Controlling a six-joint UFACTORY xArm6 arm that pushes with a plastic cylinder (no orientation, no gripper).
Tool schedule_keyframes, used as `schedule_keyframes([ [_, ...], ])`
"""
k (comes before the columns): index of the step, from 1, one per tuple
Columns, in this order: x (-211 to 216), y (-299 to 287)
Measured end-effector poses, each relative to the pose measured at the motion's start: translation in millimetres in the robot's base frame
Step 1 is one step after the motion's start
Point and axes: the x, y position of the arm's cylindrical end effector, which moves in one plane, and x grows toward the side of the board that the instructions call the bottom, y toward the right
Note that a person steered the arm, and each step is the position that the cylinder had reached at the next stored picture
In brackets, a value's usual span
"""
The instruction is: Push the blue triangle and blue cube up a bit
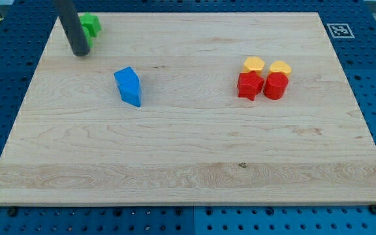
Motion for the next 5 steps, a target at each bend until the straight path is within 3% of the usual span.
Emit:
schedule_keyframes([
  [2, 0, 0],
  [5, 117, 19],
])
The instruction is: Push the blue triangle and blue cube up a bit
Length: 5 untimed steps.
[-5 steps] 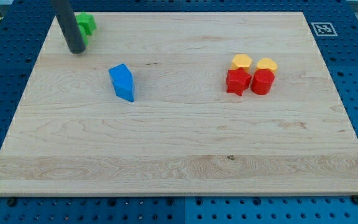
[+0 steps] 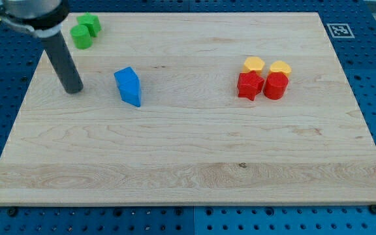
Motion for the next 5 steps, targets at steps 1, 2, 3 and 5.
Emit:
schedule_keyframes([
  [1, 24, 33],
  [2, 29, 75],
  [3, 31, 106],
  [5, 26, 110],
])
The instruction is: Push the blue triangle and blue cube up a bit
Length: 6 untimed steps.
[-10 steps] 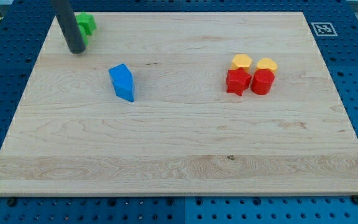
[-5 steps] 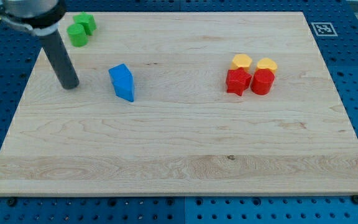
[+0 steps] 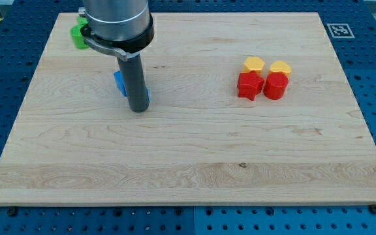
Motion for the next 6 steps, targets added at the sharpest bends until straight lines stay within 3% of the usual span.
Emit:
schedule_keyframes([
  [2, -35, -5],
  [6, -26, -21],
])
